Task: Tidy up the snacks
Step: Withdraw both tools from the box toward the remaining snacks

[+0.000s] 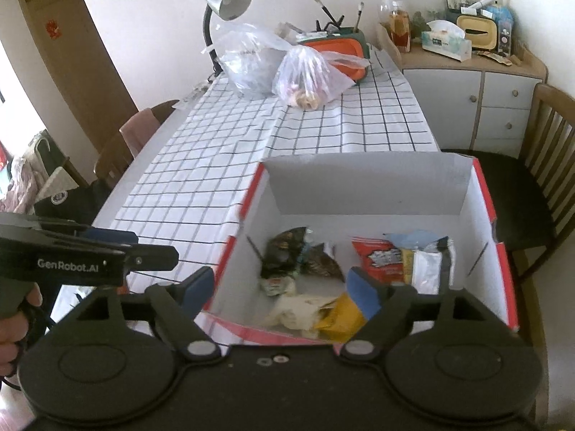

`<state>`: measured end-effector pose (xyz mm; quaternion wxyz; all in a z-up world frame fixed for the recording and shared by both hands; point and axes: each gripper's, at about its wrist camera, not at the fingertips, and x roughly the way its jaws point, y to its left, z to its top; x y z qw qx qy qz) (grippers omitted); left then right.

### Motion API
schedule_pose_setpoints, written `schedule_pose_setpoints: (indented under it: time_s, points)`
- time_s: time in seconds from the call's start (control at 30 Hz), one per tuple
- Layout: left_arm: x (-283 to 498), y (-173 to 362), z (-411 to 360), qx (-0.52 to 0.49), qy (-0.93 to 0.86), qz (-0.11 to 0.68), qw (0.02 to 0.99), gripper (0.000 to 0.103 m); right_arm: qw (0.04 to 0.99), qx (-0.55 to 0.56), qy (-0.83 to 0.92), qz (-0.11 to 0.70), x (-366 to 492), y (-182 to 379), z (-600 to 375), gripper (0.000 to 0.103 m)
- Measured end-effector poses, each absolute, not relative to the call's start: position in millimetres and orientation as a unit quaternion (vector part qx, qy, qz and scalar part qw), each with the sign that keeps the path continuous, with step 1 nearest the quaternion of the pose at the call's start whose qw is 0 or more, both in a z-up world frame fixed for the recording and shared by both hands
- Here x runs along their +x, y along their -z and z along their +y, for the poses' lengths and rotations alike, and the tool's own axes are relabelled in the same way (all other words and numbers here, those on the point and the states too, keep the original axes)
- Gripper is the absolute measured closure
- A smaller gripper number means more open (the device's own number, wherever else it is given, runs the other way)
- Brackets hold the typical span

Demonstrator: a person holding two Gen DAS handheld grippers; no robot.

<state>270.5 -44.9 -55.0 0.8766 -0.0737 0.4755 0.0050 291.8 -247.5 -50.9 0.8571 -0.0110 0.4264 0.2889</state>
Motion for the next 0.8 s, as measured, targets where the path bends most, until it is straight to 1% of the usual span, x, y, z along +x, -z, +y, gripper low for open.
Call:
schedule_pose_setpoints:
  time_s: [0.1,0.17,0.27,0.3,0.47,0.8]
  points:
    - [257.0,50.9,-29.1,-0.076,-0.002,0.465,0.882,0.036,0.859,-0.008,-0.29,0.422,282.0,46.5,-234.6,0.018]
    - [248.4,49.4,-17.5,-0.075,-0.005,0.458,0.886,0.036,0.858,-0.006,-0.294,0.421,274.7,44.2,-224.4,0.017]
    - [234.9,49.3,2.3,-0.08,-0.009,0.455,0.887,0.034,0.858,-0.006,-0.3,0.418,263.1,42.3,-208.1,0.005]
    - [231.0,49.7,9.3,-0.083,-0.011,0.455,0.887,0.033,0.858,-0.005,-0.302,0.416,259.4,41.8,-202.8,0.004]
    - [210.0,53.8,51.6,-0.092,-0.022,0.459,0.883,0.032,0.85,-0.002,-0.307,0.427,243.0,48.0,-170.8,0.002]
    - [176.5,78.9,148.6,-0.102,-0.07,0.482,0.868,0.032,0.823,0.008,-0.29,0.489,219.9,83.8,-88.7,0.002]
